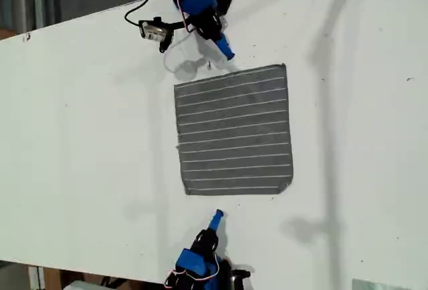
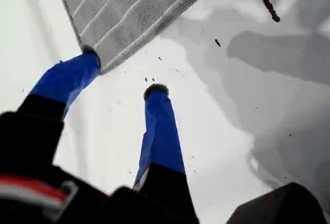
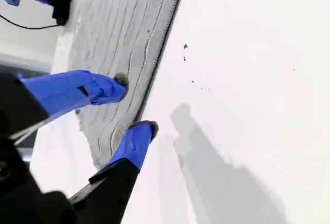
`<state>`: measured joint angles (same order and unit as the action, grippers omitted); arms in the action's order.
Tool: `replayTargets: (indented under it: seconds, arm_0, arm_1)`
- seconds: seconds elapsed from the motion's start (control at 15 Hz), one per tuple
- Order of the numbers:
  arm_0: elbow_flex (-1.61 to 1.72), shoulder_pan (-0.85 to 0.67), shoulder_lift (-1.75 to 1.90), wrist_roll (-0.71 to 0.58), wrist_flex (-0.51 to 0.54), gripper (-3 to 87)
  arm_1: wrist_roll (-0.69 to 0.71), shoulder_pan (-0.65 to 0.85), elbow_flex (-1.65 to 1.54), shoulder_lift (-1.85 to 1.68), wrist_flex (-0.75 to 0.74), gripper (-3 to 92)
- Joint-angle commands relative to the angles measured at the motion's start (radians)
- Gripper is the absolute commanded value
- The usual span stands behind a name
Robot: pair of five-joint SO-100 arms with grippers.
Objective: Grasp corners of a square towel and fold twice.
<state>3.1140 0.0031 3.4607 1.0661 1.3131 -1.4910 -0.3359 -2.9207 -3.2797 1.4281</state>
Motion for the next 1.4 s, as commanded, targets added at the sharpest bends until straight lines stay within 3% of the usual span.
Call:
replayTargets:
  seconds: [0.0, 0.2, 0.6, 0.73, 0.8, 0.87, 0.93, 1.07, 1.13, 1.33]
  arm_0:
    - [-0.020, -0.568, 0.009, 0.288, 0.018, 8.4]
    - [-0.017, -0.566, 0.009, 0.310, 0.018, 0.1]
    - [-0.028, -0.568, 0.009, 0.267, 0.015, 15.5]
    - [-0.043, -0.535, 0.009, 0.222, 0.020, 18.7]
    - [-0.026, -0.474, 0.011, 0.209, -0.057, 16.9]
    - [-0.018, -0.446, 0.002, 0.158, -0.156, 16.5]
    - [-0.057, -0.443, -0.064, 0.160, -0.149, 16.4]
    - [-0.169, -0.434, -0.359, 0.181, -0.109, 15.5]
    - [-0.156, -0.469, -0.468, 0.163, -0.140, 15.3]
    - [-0.115, -0.497, -0.325, 0.146, -0.098, 15.6]
  arm_1:
    - [0.003, 0.601, 0.018, -0.005, 0.009, 18.7]
    - [-0.006, 0.603, 0.011, -0.002, 0.008, 18.2]
    - [0.002, 0.629, 0.006, 0.003, 0.005, 17.7]
    - [-0.002, 0.532, 0.031, -0.009, -0.008, 25.7]
    - [0.109, 0.462, 0.020, 0.025, -0.227, 28.7]
    - [0.152, 0.446, 0.084, 0.192, -0.353, 29.2]
    - [0.167, 0.439, 0.293, 0.572, -0.333, 32.0]
    - [0.147, 0.284, 0.821, 1.348, -0.187, 37.2]
    - [0.112, 0.192, 1.025, 1.603, -0.097, 38.6]
    - [-0.103, -0.092, 1.155, 1.821, 0.008, 40.6]
